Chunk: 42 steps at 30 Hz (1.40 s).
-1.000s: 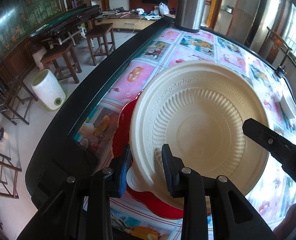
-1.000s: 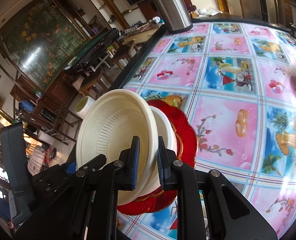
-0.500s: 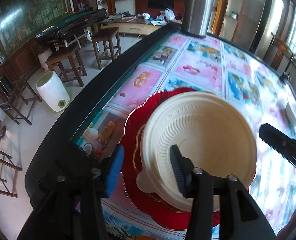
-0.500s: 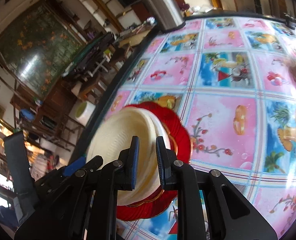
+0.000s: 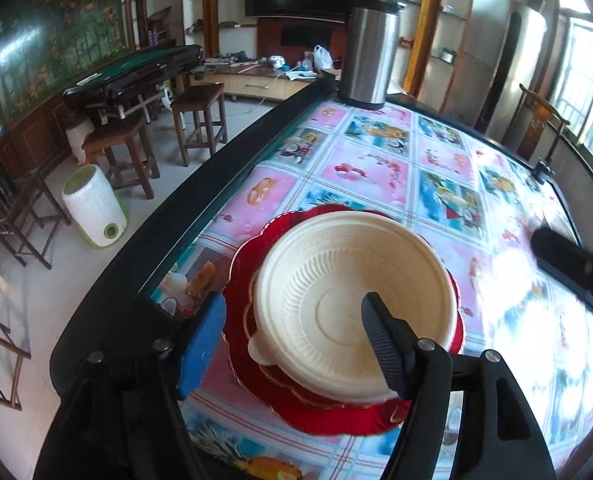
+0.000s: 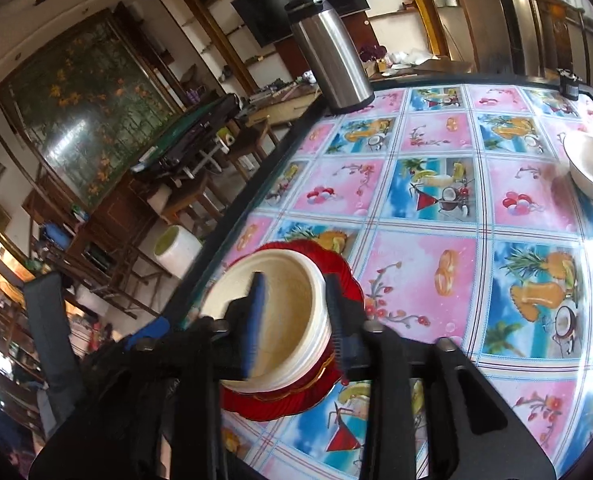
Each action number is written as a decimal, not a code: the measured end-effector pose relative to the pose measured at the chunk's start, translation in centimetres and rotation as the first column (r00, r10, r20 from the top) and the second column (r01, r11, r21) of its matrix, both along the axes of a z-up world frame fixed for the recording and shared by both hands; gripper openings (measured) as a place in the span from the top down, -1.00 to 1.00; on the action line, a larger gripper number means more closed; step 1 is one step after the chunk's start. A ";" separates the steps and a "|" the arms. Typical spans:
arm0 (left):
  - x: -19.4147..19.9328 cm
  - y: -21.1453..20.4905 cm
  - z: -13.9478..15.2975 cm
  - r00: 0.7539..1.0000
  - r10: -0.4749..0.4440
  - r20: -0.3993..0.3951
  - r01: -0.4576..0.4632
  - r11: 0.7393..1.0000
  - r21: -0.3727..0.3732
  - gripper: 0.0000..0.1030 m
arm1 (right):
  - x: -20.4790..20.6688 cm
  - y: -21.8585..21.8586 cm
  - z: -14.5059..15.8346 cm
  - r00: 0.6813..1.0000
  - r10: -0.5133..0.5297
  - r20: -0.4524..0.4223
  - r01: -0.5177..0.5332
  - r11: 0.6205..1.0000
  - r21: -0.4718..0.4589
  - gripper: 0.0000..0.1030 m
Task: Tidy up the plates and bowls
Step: 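Open the left gripper to release the small cream bowl on the stack, then move the left gripper toward the remaining small white bowl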
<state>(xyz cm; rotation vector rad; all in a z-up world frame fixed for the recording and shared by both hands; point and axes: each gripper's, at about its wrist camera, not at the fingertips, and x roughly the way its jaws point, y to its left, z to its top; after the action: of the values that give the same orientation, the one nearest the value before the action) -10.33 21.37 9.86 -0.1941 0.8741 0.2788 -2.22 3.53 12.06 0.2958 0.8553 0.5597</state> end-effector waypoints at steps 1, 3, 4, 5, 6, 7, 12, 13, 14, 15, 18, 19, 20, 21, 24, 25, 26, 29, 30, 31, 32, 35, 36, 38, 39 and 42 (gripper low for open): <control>-0.2 -0.1 0.3 1.000 -0.007 0.005 0.006 1.000 0.008 -0.37 | -0.1 -0.3 0.3 1.000 -0.003 0.013 0.003 1.000 0.005 0.29; -0.6 -0.1 0.7 1.000 -0.006 0.013 0.006 1.000 0.014 -0.37 | -0.1 -1.0 1.0 0.999 -0.022 0.029 0.022 1.000 -0.010 0.29; -0.9 0.1 1.0 1.000 -0.008 0.022 0.007 1.000 0.009 -0.37 | 0.0 -1.2 1.2 0.999 -0.026 0.033 0.026 1.000 -0.010 0.29; -1.1 0.3 1.3 1.000 -0.004 0.028 0.004 1.000 0.006 -0.37 | 0.0 -1.5 1.5 0.999 -0.027 0.039 0.027 1.000 -0.007 0.29; -1.3 0.5 1.6 0.999 0.003 0.033 -0.003 1.000 0.006 -0.37 | -0.1 -1.8 1.7 0.999 -0.030 0.045 0.030 0.999 -0.013 0.29; -1.6 0.8 2.0 0.999 0.008 0.042 -0.008 1.000 0.006 -0.37 | -0.1 -2.0 1.9 0.998 -0.034 0.048 0.035 0.999 -0.025 0.29; -2.7 0.5 3.8 0.996 0.004 0.086 -0.007 0.999 0.034 -0.41 | -0.1 -3.9 2.6 0.995 -0.085 0.047 0.086 0.996 -0.009 0.25; -2.8 0.3 4.0 0.996 -0.003 0.091 0.000 1.000 0.031 -0.43 | -0.1 -4.4 2.7 0.994 -0.097 0.048 0.098 0.995 -0.001 0.18; -3.0 -0.1 4.4 0.995 -0.014 0.098 0.011 1.000 0.026 -0.46 | 0.0 -4.8 2.7 0.993 -0.103 0.050 0.103 0.995 0.003 0.13; -3.0 -0.3 4.6 0.994 -0.020 0.103 0.017 1.000 0.025 -0.46 | -0.1 -5.1 2.7 0.992 -0.112 0.053 0.112 0.994 0.003 0.07; -3.2 -1.3 5.2 0.992 -0.039 0.123 0.036 0.999 0.031 -0.47 | 0.1 -6.2 2.5 0.990 -0.135 0.034 0.135 0.991 0.001 0.06; -3.1 -1.7 5.3 0.991 -0.051 0.126 0.047 0.998 0.029 -0.47 | 0.2 -6.6 2.4 0.990 -0.139 0.026 0.139 0.990 0.012 0.06; -2.9 -2.0 5.3 0.990 -0.059 0.125 0.056 0.998 0.027 -0.47 | 0.2 -6.9 2.3 0.989 -0.146 0.024 0.145 0.989 0.014 0.06; -2.8 -2.3 5.3 0.990 -0.066 0.122 0.063 0.998 0.029 -0.47 | 0.2 -7.2 2.3 0.988 -0.154 0.025 0.153 0.988 0.011 0.06; -2.4 -3.6 5.3 0.988 -0.095 0.118 0.089 0.995 0.050 -0.48 | 0.2 -8.2 2.2 0.986 -0.168 0.023 0.168 0.986 0.019 0.06; -2.2 -3.9 5.3 0.987 -0.104 0.120 0.099 0.994 0.050 -0.48 | 0.2 -8.5 2.1 0.985 -0.173 0.019 0.173 0.985 0.019 0.06; -2.1 -4.1 5.3 0.986 -0.112 0.124 0.107 0.993 0.048 -0.48 | 0.2 -8.7 2.0 0.984 -0.179 0.017 0.178 0.984 0.018 0.06; -1.1 -5.1 4.8 0.985 -0.137 0.103 0.133 0.990 0.046 -0.52 | 0.3 -9.7 1.6 0.982 -0.190 0.009 0.190 0.982 0.016 0.06; -0.3 -5.5 4.5 0.984 -0.151 0.090 0.148 0.988 0.033 -0.52 | 0.3 -10.0 1.4 0.980 -0.197 0.005 0.196 0.980 0.012 0.06; 0.2 -5.9 4.3 0.983 -0.164 0.085 0.162 0.986 0.023 -0.52 | 0.3 -10.4 1.1 0.979 -0.205 -0.002 0.205 0.979 0.007 0.06; 0.8 -6.3 4.1 0.982 -0.170 0.081 0.169 0.985 0.020 -0.52 | 0.4 -10.8 0.9 0.978 -0.208 -0.007 0.208 0.978 0.008 0.06; 3.3 -8.3 3.0 0.976 -0.210 0.049 0.210 0.978 0.007 -0.52 | 0.5 -12.5 0.0 0.971 -0.237 -0.032 0.236 0.972 -0.013 0.06; 4.0 -9.1 2.5 0.974 -0.226 0.035 0.226 0.974 0.003 -0.52 | 0.6 -13.0 -0.3 0.969 -0.246 -0.036 0.245 0.969 -0.019 0.07; 5.6 -10.7 1.3 0.968 -0.251 -0.008 0.251 0.968 0.001 -0.52 | 0.7 -14.5 -0.9 0.960 -0.274 -0.051 0.272 0.961 -0.042 0.07; 6.0 -11.4 1.0 0.964 -0.267 -0.018 0.267 0.964 -0.001 -0.52 | 0.8 -15.1 -1.2 0.957 -0.285 -0.055 0.283 0.958 -0.044 0.07; 7.5 -13.9 0.0 0.951 -0.306 -0.045 0.306 0.952 0.003 -0.52 | 1.3 -17.5 -2.4 0.940 -0.330 -0.082 0.325 0.943 -0.067 0.07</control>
<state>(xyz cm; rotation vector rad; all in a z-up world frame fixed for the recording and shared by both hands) -2.81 7.51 9.90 -0.0407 0.9322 -0.0027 -0.97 -13.99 9.65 0.4098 0.8862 0.2132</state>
